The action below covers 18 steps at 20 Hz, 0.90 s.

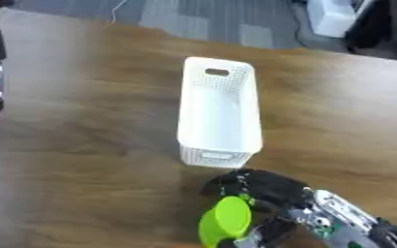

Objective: Pick up objects on the table and place them in the box.

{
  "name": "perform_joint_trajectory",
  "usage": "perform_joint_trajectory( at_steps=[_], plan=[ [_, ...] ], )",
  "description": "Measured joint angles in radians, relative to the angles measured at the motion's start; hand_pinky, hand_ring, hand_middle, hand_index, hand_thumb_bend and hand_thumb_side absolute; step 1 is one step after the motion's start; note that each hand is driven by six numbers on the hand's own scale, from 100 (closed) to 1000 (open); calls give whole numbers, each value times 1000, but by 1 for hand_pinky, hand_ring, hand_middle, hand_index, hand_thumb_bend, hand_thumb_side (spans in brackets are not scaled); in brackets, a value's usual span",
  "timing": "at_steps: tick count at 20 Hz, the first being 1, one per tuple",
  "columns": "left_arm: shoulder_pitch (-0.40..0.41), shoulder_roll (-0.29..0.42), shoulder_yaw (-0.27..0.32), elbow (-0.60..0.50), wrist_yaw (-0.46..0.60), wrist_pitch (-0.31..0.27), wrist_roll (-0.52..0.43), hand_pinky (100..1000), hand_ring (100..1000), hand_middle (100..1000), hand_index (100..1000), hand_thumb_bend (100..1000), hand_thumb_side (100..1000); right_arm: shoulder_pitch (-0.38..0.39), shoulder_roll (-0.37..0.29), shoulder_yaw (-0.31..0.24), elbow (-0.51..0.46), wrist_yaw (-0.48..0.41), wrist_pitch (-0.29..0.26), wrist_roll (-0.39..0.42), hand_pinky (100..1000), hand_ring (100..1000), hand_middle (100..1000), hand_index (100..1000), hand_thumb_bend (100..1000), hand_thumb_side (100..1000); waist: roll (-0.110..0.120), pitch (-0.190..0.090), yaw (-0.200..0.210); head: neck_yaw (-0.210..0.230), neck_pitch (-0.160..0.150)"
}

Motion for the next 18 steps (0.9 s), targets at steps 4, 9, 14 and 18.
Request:
perform_joint_trajectory(
  at_steps=[4, 9, 14, 18],
  plan=[
    [-1, 0, 0, 0, 0, 0, 0, 466, 513, 693, 700, 568, 1000, 0, 16, -2, 16, 10, -1, -12, 692, 675, 810, 918, 529, 1000, 0, 0, 2, 0, 0],
    [-5, 0, 2, 0, 1, 0, 0, 467, 513, 693, 700, 568, 1000, 0, 31, -9, 25, 9, 17, -36, 100, 100, 298, 459, 262, 1000, 0, 0, 3, 0, 0],
    [-5, 0, 6, 0, 1, 0, 1, 467, 513, 693, 700, 570, 1000, 0, 23, -13, 2, 29, 12, -195, 100, 100, 100, 100, 269, 1000, -1, 0, 5, 0, 0],
    [-5, 0, 6, 0, 1, -2, 2, 468, 513, 693, 700, 570, 1000, 0, 19, -16, -47, 64, -104, -459, 100, 100, 100, 100, 345, 983, -1, 0, 4, 0, 0]
  ],
)
